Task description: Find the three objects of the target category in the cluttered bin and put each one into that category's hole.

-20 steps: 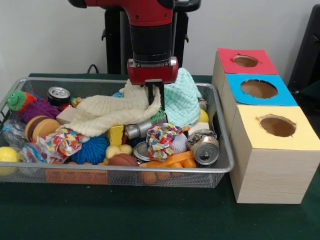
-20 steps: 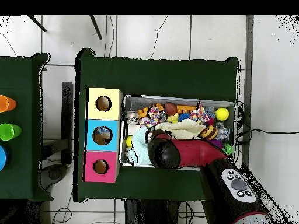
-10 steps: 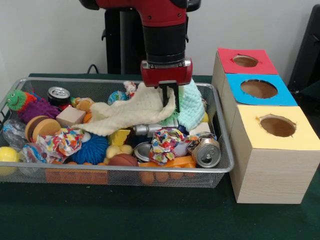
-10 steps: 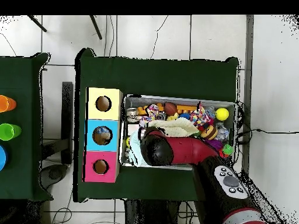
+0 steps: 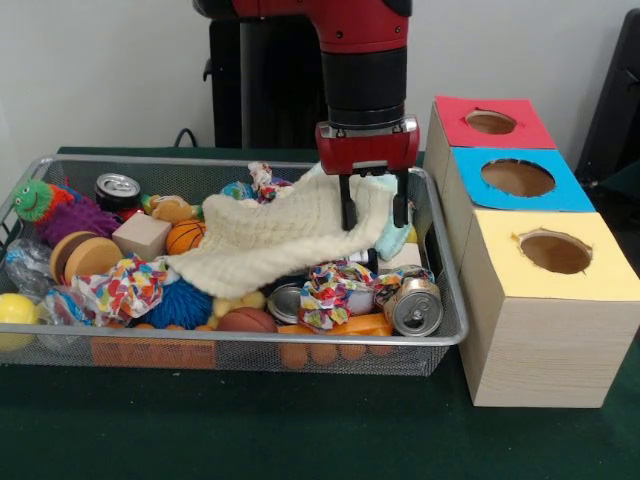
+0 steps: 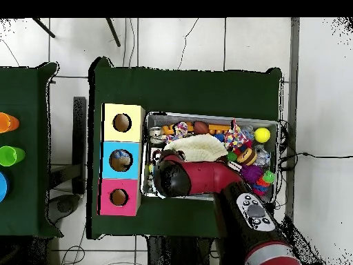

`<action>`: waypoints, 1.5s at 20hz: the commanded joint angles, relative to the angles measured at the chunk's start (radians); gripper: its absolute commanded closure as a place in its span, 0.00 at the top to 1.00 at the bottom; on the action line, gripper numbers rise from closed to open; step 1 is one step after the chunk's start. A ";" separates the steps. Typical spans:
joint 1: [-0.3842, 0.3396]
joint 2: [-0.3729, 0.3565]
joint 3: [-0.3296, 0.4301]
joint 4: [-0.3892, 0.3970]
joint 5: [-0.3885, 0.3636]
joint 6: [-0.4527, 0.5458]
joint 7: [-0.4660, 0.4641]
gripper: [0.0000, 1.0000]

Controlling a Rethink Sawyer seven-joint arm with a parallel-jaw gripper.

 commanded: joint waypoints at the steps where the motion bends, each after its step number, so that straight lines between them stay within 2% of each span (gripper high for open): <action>1: 0.016 0.078 -0.004 -0.001 -0.008 -0.044 0.125 1.00; 6: -0.027 0.106 0.036 0.009 -0.013 -0.044 0.099 1.00; 10: -0.020 0.073 0.008 0.039 -0.023 -0.069 0.114 1.00; 12: -0.016 -0.011 -0.013 0.072 -0.016 -0.019 0.110 1.00; 14: -0.039 -0.091 -0.020 0.095 0.006 0.084 0.081 1.00; 19: -0.140 -0.167 0.016 0.074 0.014 0.251 -0.047 1.00; 25: -0.268 -0.143 0.113 0.004 -0.028 0.344 -0.180 1.00; 30: -0.304 -0.109 0.132 -0.050 -0.100 0.340 -0.205 1.00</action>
